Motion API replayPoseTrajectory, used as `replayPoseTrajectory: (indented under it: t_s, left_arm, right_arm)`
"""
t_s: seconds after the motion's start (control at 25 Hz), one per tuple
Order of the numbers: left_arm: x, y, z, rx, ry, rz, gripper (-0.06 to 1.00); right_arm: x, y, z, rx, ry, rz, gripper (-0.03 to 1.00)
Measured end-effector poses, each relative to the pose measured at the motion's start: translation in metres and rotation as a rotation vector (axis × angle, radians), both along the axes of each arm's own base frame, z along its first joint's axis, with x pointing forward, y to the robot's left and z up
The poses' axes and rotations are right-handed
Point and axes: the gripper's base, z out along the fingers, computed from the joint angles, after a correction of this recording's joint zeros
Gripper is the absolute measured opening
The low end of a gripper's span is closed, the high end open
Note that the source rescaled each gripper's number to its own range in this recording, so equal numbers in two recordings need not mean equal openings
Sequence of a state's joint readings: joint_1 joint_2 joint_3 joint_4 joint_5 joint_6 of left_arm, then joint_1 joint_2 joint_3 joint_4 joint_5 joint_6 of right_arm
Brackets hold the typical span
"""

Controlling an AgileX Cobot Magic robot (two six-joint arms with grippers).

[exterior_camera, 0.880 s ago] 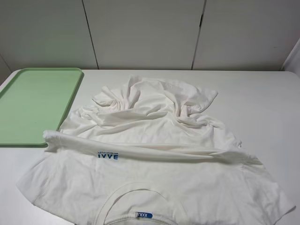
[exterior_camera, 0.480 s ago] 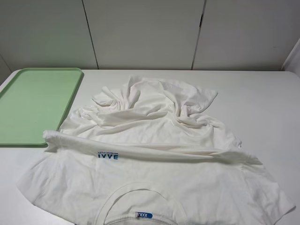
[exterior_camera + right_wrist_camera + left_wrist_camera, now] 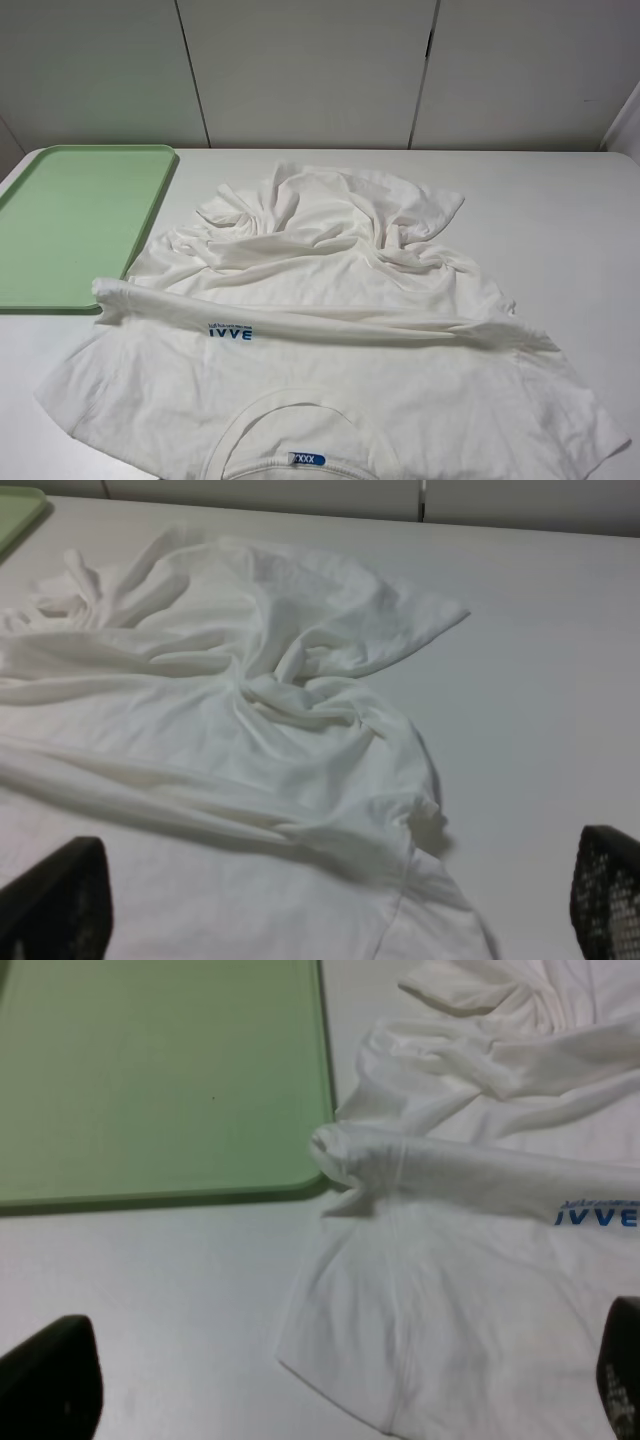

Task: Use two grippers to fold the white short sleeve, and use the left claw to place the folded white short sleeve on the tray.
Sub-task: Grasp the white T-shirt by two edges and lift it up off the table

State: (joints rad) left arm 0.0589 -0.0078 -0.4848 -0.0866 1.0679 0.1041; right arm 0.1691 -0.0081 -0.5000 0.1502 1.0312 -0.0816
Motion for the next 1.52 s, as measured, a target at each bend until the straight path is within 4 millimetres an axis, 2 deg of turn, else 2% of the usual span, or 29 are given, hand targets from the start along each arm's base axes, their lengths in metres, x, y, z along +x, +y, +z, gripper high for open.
replayPoseTrajectory:
  t_s: [1.16, 1.4, 1.52]
  left_arm:
    - [-0.0005, 0.0010, 0.0004, 0.000, -0.006, -0.074, 1.00]
    - [-0.0010, 0.0016, 0.0005, 0.000, -0.006, -0.130, 1.00]
    - [-0.0014, 0.0022, 0.0005, 0.015, -0.009, -0.182, 1.00]
  right_arm:
    - [0.0000, 0.0000, 0.0000, 0.000, 0.000, 0.000, 1.00]
    - [0.0001, 0.0005, 0.0001, 0.027, 0.010, -0.008, 1.00]
    - [0.0072, 0.0020, 0.0002, 0.015, 0.052, -0.003, 1.00]
